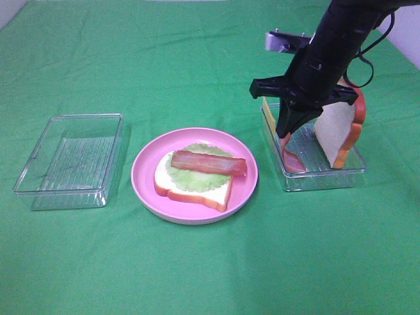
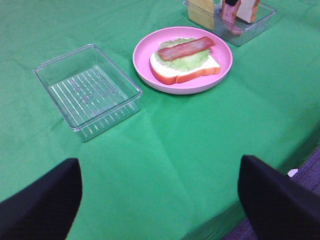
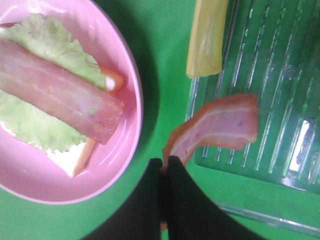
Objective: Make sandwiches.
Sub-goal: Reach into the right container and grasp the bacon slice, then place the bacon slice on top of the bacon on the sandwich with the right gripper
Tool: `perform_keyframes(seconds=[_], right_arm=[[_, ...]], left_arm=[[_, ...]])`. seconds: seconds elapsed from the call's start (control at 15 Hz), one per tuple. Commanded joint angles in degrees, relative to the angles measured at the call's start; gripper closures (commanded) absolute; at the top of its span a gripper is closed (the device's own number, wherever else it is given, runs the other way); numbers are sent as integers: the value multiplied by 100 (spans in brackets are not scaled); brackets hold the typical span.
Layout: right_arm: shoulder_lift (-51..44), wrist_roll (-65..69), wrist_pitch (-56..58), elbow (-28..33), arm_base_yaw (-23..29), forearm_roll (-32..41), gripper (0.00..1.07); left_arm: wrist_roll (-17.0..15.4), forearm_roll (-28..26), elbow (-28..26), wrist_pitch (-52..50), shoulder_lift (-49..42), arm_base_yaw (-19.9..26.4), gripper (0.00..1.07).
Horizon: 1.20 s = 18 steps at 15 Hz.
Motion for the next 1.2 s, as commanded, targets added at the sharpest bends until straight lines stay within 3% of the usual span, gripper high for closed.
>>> perform_keyframes(seconds=[0.07,0.33,0.47,0.67,0.93,1.2], right_arm=[[-521,0,252,-40,0,29,107],[-1169,-430,516,-40,0,745,107],[-1226,-1261,710,-34,6,2143,107],[-963,-1954,596,-34,281,3403,107],[-235,-2172,-321,-34,1071,3822,107],[372,-2074,-590,-34,1100,3667,107]], left_arm=[[-6,-40,11,-52,-40,-40,26],[-6,-40,11,-52,-40,-40,26],[-6,-40,11,-52,-40,-40,26],[-6,-40,11,-52,-40,-40,26],[-6,-40,11,-52,-40,-40,26],[-6,-40,11,-52,-40,-40,26]])
